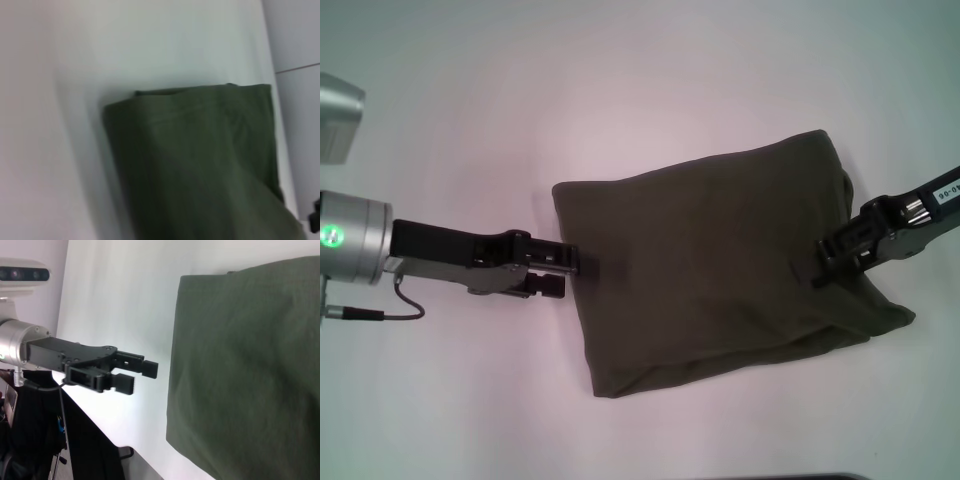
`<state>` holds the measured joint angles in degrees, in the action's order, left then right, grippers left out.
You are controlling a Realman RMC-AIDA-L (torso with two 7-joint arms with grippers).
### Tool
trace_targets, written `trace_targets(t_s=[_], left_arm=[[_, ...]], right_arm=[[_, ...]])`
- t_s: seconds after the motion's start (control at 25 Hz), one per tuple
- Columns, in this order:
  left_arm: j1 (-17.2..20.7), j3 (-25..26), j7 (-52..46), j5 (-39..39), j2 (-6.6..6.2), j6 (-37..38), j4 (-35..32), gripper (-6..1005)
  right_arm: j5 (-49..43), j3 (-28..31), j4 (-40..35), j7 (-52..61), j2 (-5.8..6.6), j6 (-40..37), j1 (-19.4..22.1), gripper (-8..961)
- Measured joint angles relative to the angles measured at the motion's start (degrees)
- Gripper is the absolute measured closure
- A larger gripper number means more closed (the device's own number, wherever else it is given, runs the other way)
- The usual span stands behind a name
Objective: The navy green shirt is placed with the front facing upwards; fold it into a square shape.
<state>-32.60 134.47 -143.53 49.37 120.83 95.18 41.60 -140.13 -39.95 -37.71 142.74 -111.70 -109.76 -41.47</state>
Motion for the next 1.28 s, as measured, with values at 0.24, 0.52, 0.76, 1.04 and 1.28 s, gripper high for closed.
trace_targets(t_s=[0.24, 0.52, 0.76, 1.04, 1.28], left_arm=[[-0.1, -2.8, -2.8, -1.2, 0.76, -4.3, -0.4, 301], [-0.5, -4.8, -4.8, -2.0, 1.62, -7.0, -0.5, 335], [-1.8, -5.0, -5.0, -1.7, 2.80, -8.6, -1.4, 364], [-5.5, -5.3, -5.8, -1.9, 2.77, -9.6, -5.9, 397], [-6.6, -6.0, -5.5, -1.7, 2.91, -8.4, -4.1, 426]], right_arm=[[0.0, 0.0, 0.0, 0.0, 0.11, 0.0, 0.1, 509], [0.0, 0.1, 0.0, -0.1, 0.30, 0.0, 0.1, 509], [0.1, 0.1, 0.0, -0.3, 0.34, 0.0, 0.2, 510], [0.2, 0.2, 0.0, -0.4, 0.33, 0.0, 0.3, 510], [0.8, 0.5, -0.1, -0.4, 0.46, -0.2, 0.4, 511]])
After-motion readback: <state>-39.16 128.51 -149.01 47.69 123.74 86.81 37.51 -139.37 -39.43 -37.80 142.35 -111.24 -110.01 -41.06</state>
